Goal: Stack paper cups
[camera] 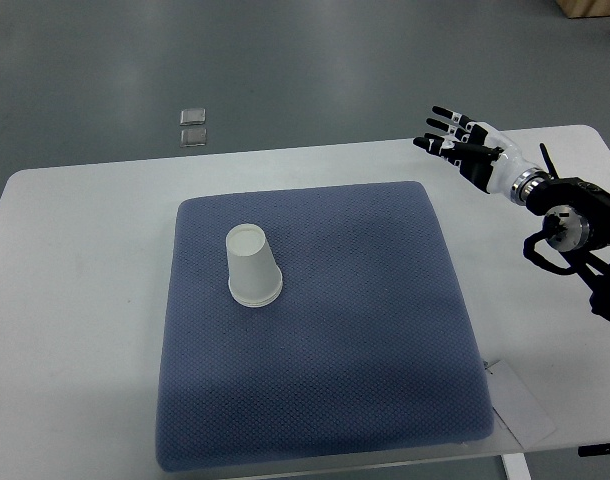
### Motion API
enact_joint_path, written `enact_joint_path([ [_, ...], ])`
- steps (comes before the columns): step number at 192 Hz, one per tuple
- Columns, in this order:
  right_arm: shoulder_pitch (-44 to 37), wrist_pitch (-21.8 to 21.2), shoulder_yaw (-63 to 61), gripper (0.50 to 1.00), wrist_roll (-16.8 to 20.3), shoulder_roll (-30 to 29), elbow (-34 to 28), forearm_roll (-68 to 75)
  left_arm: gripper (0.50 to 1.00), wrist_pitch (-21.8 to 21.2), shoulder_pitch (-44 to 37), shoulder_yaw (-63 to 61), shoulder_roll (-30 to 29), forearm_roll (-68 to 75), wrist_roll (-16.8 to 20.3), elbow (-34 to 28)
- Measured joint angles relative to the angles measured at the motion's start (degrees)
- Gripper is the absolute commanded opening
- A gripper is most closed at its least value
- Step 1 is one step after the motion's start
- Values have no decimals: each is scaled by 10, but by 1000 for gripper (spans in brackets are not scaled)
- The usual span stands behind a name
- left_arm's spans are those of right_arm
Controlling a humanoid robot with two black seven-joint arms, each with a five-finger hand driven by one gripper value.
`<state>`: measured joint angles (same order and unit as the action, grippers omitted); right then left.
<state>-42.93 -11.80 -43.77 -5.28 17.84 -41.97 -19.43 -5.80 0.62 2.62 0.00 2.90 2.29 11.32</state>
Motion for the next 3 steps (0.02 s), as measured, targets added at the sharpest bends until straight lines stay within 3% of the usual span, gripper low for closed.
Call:
enact_joint_path([
  [3, 0, -3, 0, 919, 0, 0, 0, 0, 1000, 0, 0, 0, 0, 0, 0, 0],
])
